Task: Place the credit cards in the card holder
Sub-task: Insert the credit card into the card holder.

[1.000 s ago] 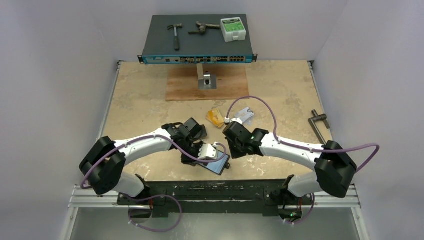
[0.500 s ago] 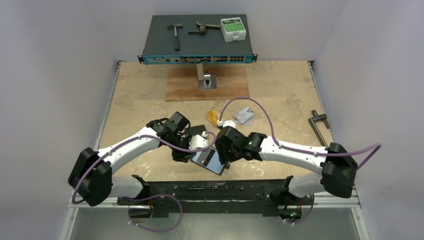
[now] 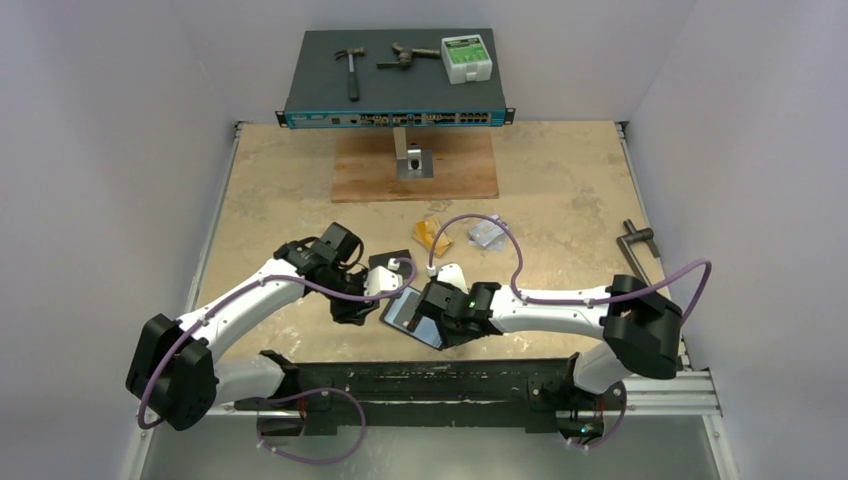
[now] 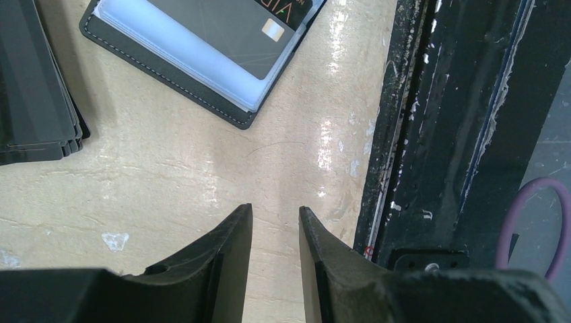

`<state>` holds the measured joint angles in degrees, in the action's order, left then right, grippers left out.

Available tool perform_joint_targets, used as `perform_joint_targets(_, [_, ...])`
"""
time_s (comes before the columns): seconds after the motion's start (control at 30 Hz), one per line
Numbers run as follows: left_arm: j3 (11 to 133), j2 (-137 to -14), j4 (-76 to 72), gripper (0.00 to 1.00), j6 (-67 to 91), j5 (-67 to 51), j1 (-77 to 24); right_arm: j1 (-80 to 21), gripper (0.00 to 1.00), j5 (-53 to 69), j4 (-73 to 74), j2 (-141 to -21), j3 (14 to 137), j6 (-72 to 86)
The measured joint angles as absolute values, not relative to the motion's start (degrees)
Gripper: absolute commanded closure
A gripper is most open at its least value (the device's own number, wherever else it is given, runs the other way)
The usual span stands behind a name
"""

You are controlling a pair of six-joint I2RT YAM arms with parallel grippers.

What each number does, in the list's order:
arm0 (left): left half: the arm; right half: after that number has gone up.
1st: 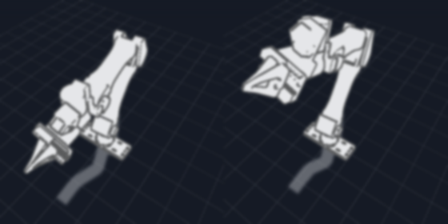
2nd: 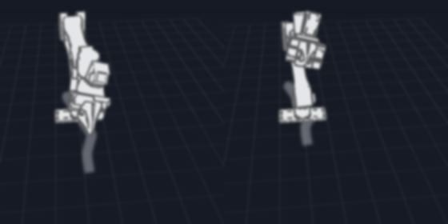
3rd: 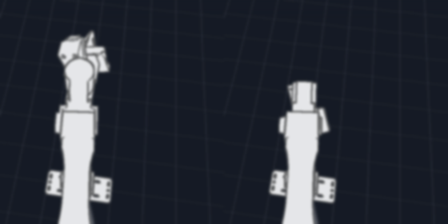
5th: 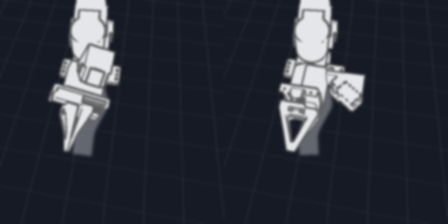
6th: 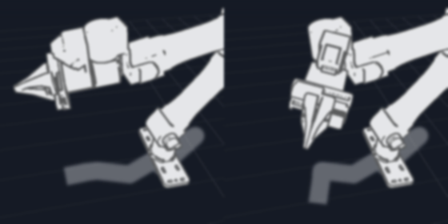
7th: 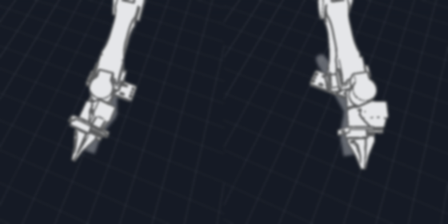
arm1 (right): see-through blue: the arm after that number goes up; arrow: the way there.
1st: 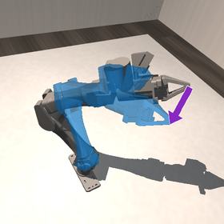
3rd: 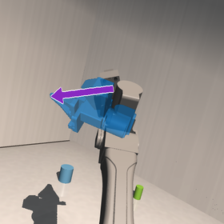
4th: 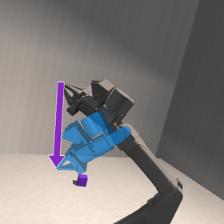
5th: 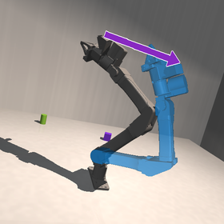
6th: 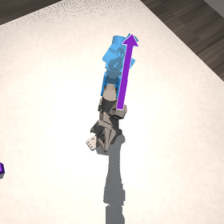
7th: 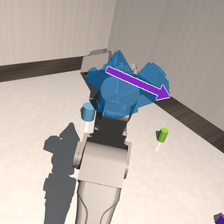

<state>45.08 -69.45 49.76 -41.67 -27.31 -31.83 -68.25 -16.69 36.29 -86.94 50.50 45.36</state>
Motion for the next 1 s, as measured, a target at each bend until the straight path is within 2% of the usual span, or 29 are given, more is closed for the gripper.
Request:
perform_joint_targets(0.27, [45.1, -69.8, 50.4, 0.69, -43.2, -27.7, -31.8, -68.1, 0.77, -24.4, 38.9, -85.3, 50.5, 49.4])
perform_joint_targets(0.33, [45.1, -70.2, 50.4, 0.69, -43.6, -27.7, -31.8, -67.8, 0.83, -26.1, 39.2, -84.8, 50.5, 50.2])
perform_joint_targets(0.4, [45.1, -70.5, 50.5, 0.69, -44.1, -27.7, -31.8, -67.2, 0.94, -27.3, 39.4, -84.7, 50.5, 50.5])
perform_joint_targets(0.47, [45.2, -70.7, 50.5, 0.69, -44.3, -27.7, -31.8, -66.2, 0.98, -28.2, 39.6, -84.7, 50.4, 50.4])
perform_joint_targets(0.53, [45.4, -71.0, 50.5, 0.69, -44.6, -27.7, -31.7, -64.4, 0.93, -29.1, 39.6, -84.7, 50.3, 50.2])
perform_joint_targets(0.67, [46.3, -71.9, 50.5, 0.69, -45.7, -27.8, -31.7, -60.5, 0.68, -29.5, 39.7, -84.4, 49.6, 49.3])
perform_joint_targets(0.73, [47.0, -72.4, 50.4, 0.69, -46.5, -27.9, -31.7, -59.7, 0.61, -29.5, 40.0, -83.9, 49.6, 48.8])
perform_joint_targets(0.8, [47.9, -72.9, 50.3, 0.69, -47.8, -27.9, -31.8, -59.7, 0.6, -29.4, 40.3, -82.8, 49.6, 48.3])
perform_joint_targets(1.0, [46.7, -69.7, 46.1, 0.72, -56.7, -27.7, -33.5, -59.7, 0.71, -28.2, 41.8, -78.1, 54.3, 47.2])
